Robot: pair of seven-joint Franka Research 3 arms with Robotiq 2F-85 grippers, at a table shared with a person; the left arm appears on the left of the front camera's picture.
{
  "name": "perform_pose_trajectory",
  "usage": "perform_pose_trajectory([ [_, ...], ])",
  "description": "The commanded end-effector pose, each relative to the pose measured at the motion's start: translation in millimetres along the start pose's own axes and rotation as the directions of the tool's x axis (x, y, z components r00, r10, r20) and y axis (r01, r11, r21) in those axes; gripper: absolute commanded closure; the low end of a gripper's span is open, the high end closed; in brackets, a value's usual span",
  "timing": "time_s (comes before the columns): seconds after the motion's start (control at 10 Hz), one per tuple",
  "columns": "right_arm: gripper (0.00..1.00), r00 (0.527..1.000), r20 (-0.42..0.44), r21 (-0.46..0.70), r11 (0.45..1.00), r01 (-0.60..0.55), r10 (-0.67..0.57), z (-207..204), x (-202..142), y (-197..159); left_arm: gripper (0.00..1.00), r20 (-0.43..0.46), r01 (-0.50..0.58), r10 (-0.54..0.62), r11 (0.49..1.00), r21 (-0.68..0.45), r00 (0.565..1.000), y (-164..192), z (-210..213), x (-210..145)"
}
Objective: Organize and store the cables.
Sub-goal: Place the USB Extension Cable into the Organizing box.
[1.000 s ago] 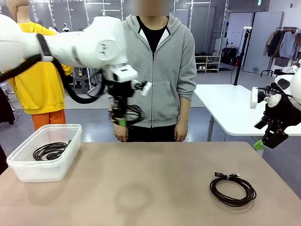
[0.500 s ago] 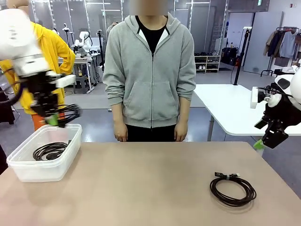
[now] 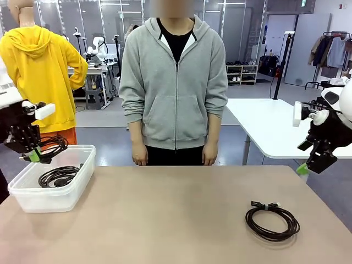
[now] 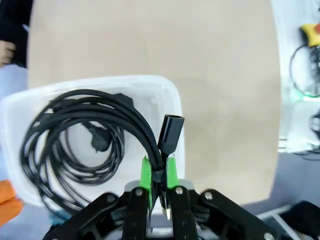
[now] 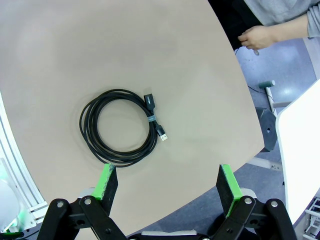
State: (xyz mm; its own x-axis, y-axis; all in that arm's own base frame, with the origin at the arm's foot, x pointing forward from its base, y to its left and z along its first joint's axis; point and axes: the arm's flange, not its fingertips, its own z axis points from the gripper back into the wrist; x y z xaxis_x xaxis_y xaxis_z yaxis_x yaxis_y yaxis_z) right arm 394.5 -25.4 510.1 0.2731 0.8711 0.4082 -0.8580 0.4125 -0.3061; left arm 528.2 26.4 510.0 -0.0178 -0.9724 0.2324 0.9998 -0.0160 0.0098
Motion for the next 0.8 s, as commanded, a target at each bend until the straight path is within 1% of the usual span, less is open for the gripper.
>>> perform_pose_trajectory([
  [0.0, 0.00, 1.000, -0.001, 0.001, 1.000, 0.001, -0.001, 0, 0, 0, 0.86, 0.067, -0.024, 0.024, 1.000, 0.000, 0.997, 25, -21, -8],
  [0.1, 0.00, 1.000, -0.001, 0.001, 1.000, 0.001, -0.001, 0, 0, 0, 0.86, 0.071, -0.048, 0.051, 0.998, -0.038, 0.996, 38, -41, -12],
  [0.2, 0.00, 1.000, -0.001, 0.001, 1.000, 0.001, -0.001, 0, 0, 0, 0.86, 0.026, -0.089, 0.091, 0.993, -0.072, 0.996, 50, -62, -19],
  [0.3, 0.00, 1.000, -0.001, 0.001, 1.000, 0.001, -0.001, 0, 0, 0, 0.86, 0.015, -0.110, 0.112, 0.990, -0.085, 0.994, 55, -73, -22],
  [0.4, 0.00, 1.000, -0.001, 0.001, 1.000, 0.001, -0.001, 0, 0, 0, 0.70, -0.013, -0.130, 0.130, 0.989, -0.076, 0.991, 52, -74, -21],
  [0.5, 0.00, 1.000, -0.001, 0.001, 1.000, 0.001, -0.001, 0, 0, 0, 0.50, -0.043, -0.144, 0.141, 0.987, -0.077, 0.989, 52, -77, -22],
  [0.6, 0.00, 1.000, -0.001, 0.001, 1.000, 0.001, -0.001, 0, 0, 0, 0.33, -0.067, -0.158, 0.154, 0.986, -0.054, 0.986, 60, -81, -22],
  [0.7, 0.00, 1.000, -0.001, 0.001, 1.000, 0.001, -0.001, 0, 0, 0, 0.13, -0.071, -0.162, 0.158, 0.985, -0.058, 0.985, 59, -81, -21],
])
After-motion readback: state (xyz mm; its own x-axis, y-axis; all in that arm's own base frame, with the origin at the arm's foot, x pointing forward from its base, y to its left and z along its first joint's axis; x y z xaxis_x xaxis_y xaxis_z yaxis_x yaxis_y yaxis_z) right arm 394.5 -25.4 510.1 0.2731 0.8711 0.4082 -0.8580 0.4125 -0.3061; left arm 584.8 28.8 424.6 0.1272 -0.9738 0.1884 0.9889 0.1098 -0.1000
